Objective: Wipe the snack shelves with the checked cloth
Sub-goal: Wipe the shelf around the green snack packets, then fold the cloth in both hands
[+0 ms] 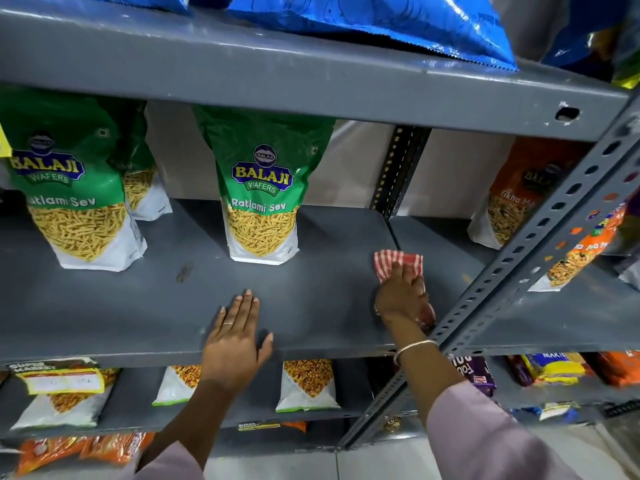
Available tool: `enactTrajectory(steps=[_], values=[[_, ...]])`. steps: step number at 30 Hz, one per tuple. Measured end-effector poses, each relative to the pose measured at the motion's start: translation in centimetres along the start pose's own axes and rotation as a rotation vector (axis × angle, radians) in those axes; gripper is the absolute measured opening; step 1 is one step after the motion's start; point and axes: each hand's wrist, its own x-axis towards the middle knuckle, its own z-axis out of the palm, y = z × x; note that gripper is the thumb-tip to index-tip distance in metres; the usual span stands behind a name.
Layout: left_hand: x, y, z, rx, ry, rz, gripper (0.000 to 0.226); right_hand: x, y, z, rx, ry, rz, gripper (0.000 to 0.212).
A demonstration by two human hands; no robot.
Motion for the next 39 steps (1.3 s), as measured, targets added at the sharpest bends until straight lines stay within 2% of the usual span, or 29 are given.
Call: enactTrajectory(steps=[3,5,9,11,12,14,16,19,20,21,22,24,25,27,28,30,34,39], values=[[0.0,0.0,0.2,-0.008,-0.005,-0.014,0.066,-3.8,-2.5,1.8,-0.114,-0.038,-0.166,0.064],[0.0,0.0,0.2,-0.016,0.005,-0.014,0.065,-6.9,-4.1,2.9,-0.139,-0.050,-0.294,0.066],[-0.3,0.2,-0.6,-0.054,-0.057,-0.028,0.085,-9.8,-5.8,2.8,-0.106,-0.237,-0.326,0.061],[-0.4,0.2,-0.9,-0.062,-0.077,-0.018,0.085,-9.1,-5.8,1.8,0.033,-0.371,-0.346,0.056],[-0.4,0.3,-0.9,-0.056,-0.066,-0.021,0.082,-8.5,-5.7,1.0,0.128,-0.365,-0.343,0.052],[-0.1,0.7,-0.9,-0.090,-0.010,-0.061,0.069,-6.9,-5.0,-1.0,0.298,-0.207,-0.266,0.038],[0.5,1.9,-1.3,-0.192,0.048,-0.163,0.057,-5.5,-4.1,-2.5,0.347,-0.110,-0.156,0.027],[2.6,5.0,-2.8,-0.263,0.017,-0.230,0.052,-5.0,-3.8,-2.7,0.367,-0.217,-0.096,0.025],[3.4,6.3,-3.4,-0.280,-0.010,-0.230,0.049,-5.3,-4.0,-2.6,0.404,-0.267,-0.071,0.030],[4.3,7.3,-3.7,-0.334,-0.056,-0.249,0.044,-5.4,-4.2,-2.2,0.452,-0.313,-0.051,0.036],[5.0,8.0,-3.8,-0.447,-0.081,-0.284,0.039,-5.4,-4.3,-1.8,0.514,-0.338,-0.026,0.032],[5.9,8.7,-4.1,-0.817,-0.174,-0.452,0.032,-5.3,-4.4,-1.3,0.633,-0.372,0.018,0.008],[6.1,8.6,-4.4,-1.011,-0.234,-0.563,0.028,-5.0,-4.5,-1.1,0.684,-0.404,0.046,0.018],[5.9,8.1,-5.2,-1.327,-0.366,-0.736,0.016,-4.9,-4.7,-1.4,0.783,-0.457,0.048,0.011],[5.8,7.8,-5.5,-1.434,-0.404,-0.778,0.018,-4.7,-4.7,-1.7,0.811,-0.478,0.052,0.022],[5.1,6.6,-6.5,-1.518,-0.444,-0.742,0.019,-5.3,-5.1,-3.0,0.863,-0.536,0.028,0.027],[4.8,4.6,-8.4,-1.512,-0.502,-0.526,0.021,-5.8,-6.0,-6.1,0.811,-0.676,-0.107,0.025],[4.6,0.9,-15.6,-1.410,-0.504,-0.214,0.031,-10.2,-9.6,-11.6,0.676,-0.627,-0.351,0.015]])
